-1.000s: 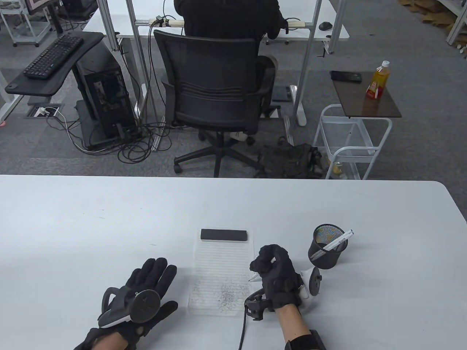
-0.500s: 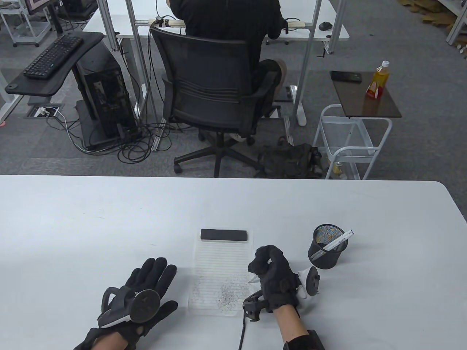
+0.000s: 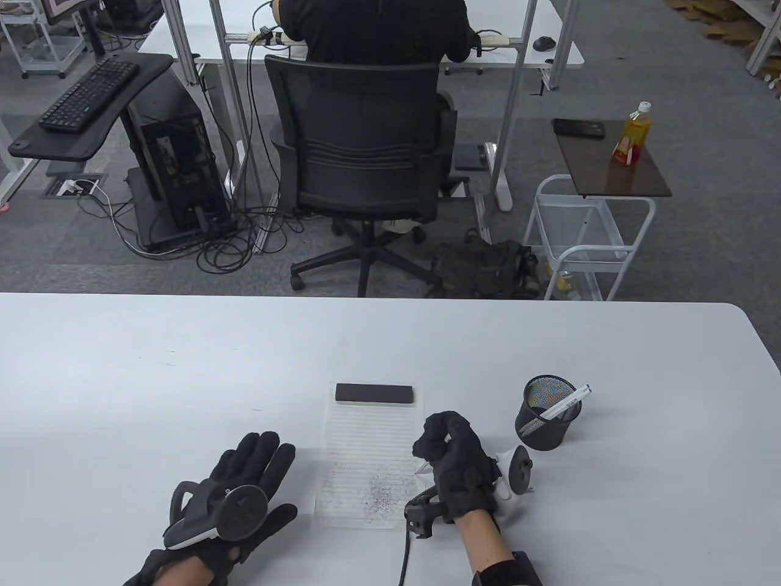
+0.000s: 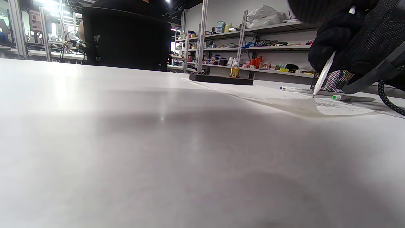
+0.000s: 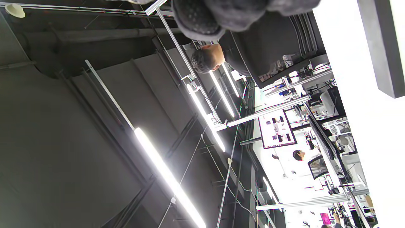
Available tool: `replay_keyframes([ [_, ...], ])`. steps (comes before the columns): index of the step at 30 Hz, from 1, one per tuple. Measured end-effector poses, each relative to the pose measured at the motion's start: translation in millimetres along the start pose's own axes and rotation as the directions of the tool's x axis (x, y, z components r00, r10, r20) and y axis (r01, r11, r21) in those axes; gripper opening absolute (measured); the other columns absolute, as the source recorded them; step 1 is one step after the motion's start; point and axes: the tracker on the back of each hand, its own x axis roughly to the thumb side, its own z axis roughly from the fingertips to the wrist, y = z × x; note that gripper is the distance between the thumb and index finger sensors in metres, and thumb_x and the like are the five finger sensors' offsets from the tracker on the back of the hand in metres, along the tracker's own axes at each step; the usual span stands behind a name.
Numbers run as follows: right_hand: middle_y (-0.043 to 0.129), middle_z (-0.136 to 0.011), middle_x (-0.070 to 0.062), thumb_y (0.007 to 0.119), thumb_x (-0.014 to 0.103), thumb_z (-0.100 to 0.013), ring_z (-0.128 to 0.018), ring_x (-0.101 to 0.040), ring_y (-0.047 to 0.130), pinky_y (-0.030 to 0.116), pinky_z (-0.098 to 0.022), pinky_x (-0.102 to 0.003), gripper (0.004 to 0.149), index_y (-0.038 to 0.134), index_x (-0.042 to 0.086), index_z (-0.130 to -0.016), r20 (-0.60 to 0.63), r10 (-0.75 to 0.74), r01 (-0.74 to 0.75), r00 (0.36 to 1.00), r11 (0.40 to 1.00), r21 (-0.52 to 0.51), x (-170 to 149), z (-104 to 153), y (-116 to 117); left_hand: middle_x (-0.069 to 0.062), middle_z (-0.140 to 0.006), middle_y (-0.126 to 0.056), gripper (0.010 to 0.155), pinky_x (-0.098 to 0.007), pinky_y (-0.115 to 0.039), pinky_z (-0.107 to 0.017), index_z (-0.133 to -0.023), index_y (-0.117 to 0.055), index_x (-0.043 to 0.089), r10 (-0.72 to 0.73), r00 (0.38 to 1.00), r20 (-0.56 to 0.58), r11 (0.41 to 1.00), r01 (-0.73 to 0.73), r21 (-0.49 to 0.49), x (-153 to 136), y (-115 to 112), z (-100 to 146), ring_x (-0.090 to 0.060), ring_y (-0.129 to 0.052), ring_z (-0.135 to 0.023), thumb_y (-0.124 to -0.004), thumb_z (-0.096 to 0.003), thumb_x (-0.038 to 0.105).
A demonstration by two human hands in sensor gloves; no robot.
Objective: Press to extend mechanical pencil leads
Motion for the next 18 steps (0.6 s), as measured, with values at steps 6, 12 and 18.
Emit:
replay_keyframes([
  [6,0.078,-0.071,-0.019,0.057,0.055,-0.06,-0.061,-0.046,0.075,0.063,-0.055,-0.071,0.065,0.069,0.002,-0.095,0.039,0.027,-0.034,0.999,0.981,0.192,38.7,-3.6,17.5,-0.013,-0.12,-0.027,0.088,-0.064,-0.043,-0.077,-0.115,-0.029,0.025,0.003,1.0,-0.004,1.0,-0.002,0.008,-1.3,2.4,0.4,-0.046,-0.034,-0.111,-0.066,-0.0447,0.064],
  [12,0.048,-0.096,-0.026,0.065,0.019,-0.056,-0.069,-0.046,0.072,0.074,-0.051,-0.064,0.051,0.057,0.003,-0.103,-0.004,0.493,-0.488,0.87,0.862,0.138,96.2,-3.8,3.8,-0.013,-0.12,-0.027,0.088,-0.064,-0.043,-0.077,-0.115,-0.029,0.025,-0.001,1.0,-0.009,1.0,0.001,0.005,-1.7,2.9,0.8,-0.046,-0.034,-0.111,-0.066,-0.0447,0.064],
  [18,0.043,-0.094,-0.025,0.071,0.012,-0.054,-0.07,-0.046,0.073,0.077,-0.05,-0.062,0.05,0.066,0.004,-0.103,-0.147,0.744,-0.723,0.652,0.668,0.177,127.6,-0.3,-32.5,-0.012,-0.12,-0.027,0.088,-0.064,-0.043,-0.077,-0.115,-0.028,0.025,-0.003,1.0,-0.008,1.0,0.003,0.006,-2.0,3.2,0.5,-0.046,-0.034,-0.112,-0.066,-0.0447,0.064],
])
